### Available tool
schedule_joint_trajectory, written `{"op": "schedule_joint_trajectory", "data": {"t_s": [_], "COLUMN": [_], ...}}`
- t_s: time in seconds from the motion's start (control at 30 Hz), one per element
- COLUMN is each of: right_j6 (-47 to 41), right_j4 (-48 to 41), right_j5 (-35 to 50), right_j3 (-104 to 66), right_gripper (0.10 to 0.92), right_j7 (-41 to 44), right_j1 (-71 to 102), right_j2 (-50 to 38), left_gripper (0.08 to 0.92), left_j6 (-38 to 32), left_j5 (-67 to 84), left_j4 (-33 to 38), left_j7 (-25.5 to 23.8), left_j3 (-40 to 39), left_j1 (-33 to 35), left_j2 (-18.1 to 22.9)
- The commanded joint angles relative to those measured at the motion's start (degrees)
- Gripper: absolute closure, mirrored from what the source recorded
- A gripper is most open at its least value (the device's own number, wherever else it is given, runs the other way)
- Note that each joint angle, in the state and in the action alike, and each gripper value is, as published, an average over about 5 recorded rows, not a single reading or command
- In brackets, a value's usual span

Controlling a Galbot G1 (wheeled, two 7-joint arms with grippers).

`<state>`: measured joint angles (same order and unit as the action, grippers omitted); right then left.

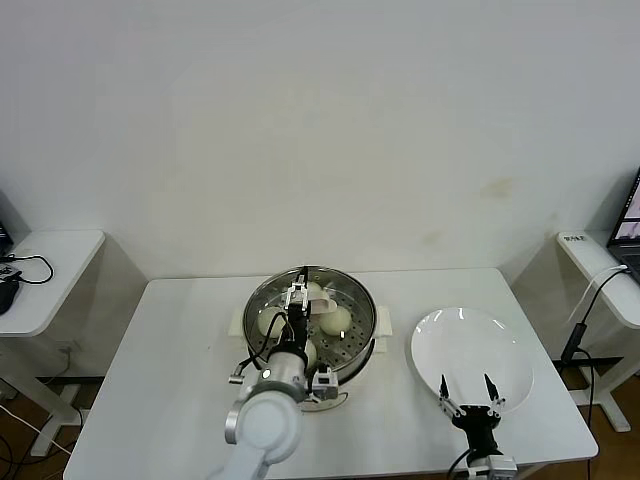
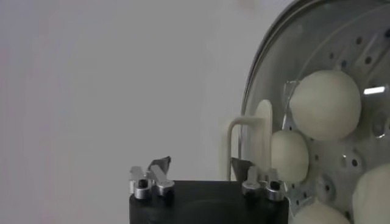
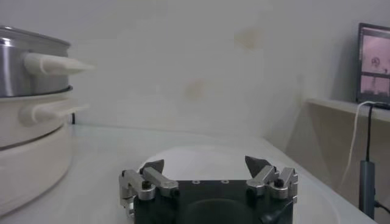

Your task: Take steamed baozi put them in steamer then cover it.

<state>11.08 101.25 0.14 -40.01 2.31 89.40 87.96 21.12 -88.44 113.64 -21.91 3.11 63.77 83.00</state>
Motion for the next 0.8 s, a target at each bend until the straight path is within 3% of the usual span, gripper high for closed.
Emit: {"op": "schedule_joint_trajectory", "data": {"t_s": [0.03,0.2,0.33,0.43,0.53,0.63,0.8], "right_j6": [0.0,0.0,0.0,0.1,0.3,0.3,-0.3], "right_j4": [0.2,0.4,0.7,1.1,2.0,3.2,4.5], "right_j5": [0.0,0.0,0.1,1.0,2.6,3.6,3.6], "right_j3": [0.1,0.0,0.2,0.0,-0.7,-1.3,-1.1], "right_gripper": [0.202,0.203,0.203,0.203,0.202,0.203,0.202], "right_j7": [-0.1,-0.1,0.0,0.1,0.4,0.6,0.8], "right_j1": [0.2,0.4,0.9,1.7,2.9,4.0,5.3], "right_j2": [-0.1,-0.2,-0.6,-2.1,-4.6,-6.6,-8.0], "left_gripper": [0.181,0.177,0.177,0.177,0.177,0.177,0.177], "left_j6": [-1.8,-4.4,-6.0,-10.3,-18.7,-23.7,-22.7], "left_j5": [4.5,9.8,20.1,38.9,64.9,83.1,102.3], "left_j4": [10.2,18.1,23.9,25.2,23.5,22.1,20.3], "left_j7": [1.1,3.2,6.9,14.8,21.9,26.1,29.0], "left_j3": [0.8,3.5,8.0,13.7,21.0,28.0,35.1], "left_j1": [5.1,10.5,19.0,26.7,32.4,36.5,41.7], "left_j2": [-3.8,-6.4,-9.0,-10.6,-10.0,-8.8,-8.4]}}
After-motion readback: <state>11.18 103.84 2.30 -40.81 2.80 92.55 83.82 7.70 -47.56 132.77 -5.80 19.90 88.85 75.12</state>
